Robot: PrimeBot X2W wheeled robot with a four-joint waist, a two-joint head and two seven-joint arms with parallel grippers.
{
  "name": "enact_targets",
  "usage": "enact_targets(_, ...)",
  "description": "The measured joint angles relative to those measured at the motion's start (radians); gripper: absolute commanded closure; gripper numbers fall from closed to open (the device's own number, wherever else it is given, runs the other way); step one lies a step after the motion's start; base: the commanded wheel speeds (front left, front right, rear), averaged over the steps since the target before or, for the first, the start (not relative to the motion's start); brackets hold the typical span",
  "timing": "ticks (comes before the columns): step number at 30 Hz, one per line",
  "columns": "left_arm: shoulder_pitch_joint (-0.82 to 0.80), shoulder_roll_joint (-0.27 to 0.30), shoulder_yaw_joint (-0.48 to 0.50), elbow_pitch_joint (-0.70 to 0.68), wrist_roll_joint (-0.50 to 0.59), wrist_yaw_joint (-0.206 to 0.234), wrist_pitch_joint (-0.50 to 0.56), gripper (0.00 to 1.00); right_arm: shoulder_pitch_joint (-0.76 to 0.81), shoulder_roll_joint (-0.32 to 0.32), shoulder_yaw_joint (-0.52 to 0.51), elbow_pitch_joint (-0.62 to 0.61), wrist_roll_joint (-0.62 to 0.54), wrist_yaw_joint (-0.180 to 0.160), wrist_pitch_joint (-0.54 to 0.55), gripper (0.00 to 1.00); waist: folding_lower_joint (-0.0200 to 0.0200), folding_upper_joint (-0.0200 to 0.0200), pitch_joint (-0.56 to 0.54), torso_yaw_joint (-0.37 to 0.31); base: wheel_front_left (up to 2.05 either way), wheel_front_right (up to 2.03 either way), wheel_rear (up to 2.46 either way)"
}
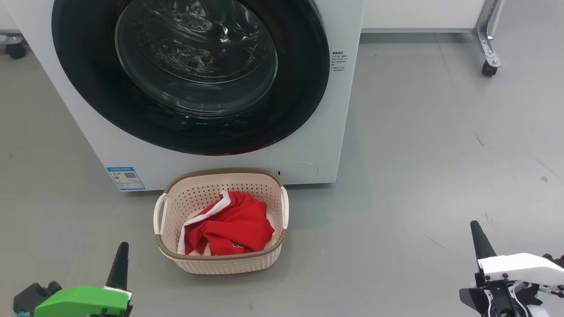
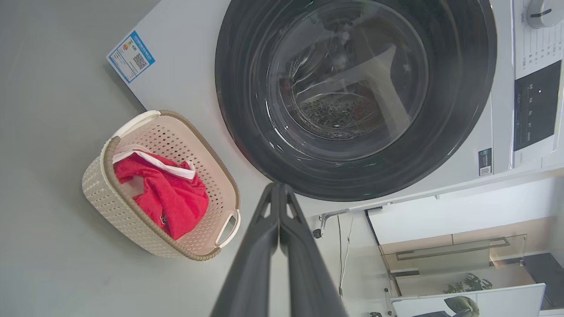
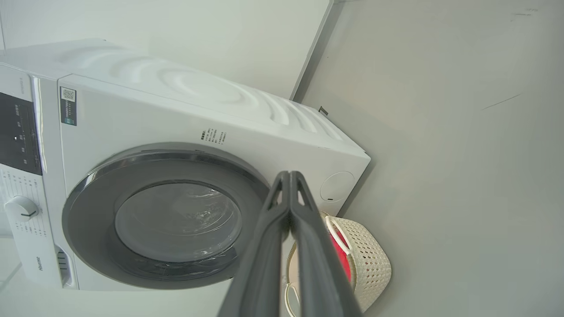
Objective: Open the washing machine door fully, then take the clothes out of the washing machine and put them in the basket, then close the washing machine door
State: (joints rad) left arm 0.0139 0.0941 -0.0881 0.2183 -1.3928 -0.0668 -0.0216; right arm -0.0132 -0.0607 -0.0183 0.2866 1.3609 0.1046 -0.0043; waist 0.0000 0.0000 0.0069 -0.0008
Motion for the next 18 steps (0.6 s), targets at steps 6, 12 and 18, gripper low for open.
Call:
enact_targets(6,-0.014,0.000,0.021,0.007,-0.079,-0.010,0.013,1.00,-0.007,-0.002,-0.014,0.000,0.076,0.005,0.019,1.00,0.0000,0.0000,-0.001,0.000,0.00,0.00,0.00)
enact_targets(12,-0.029,0.000,0.040,0.020,-0.151,-0.024,0.030,1.00,-0.021,-0.004,-0.031,-0.003,0.152,0.008,0.036,1.00,0.0000,0.0000,-0.002,0.000,0.00,0.00,0.00)
enact_targets(18,-0.038,0.000,0.057,0.028,-0.215,-0.035,0.045,1.00,-0.027,-0.006,-0.044,-0.004,0.218,0.008,0.053,1.00,0.0000,0.0000,-0.003,0.000,0.00,0.00,0.00)
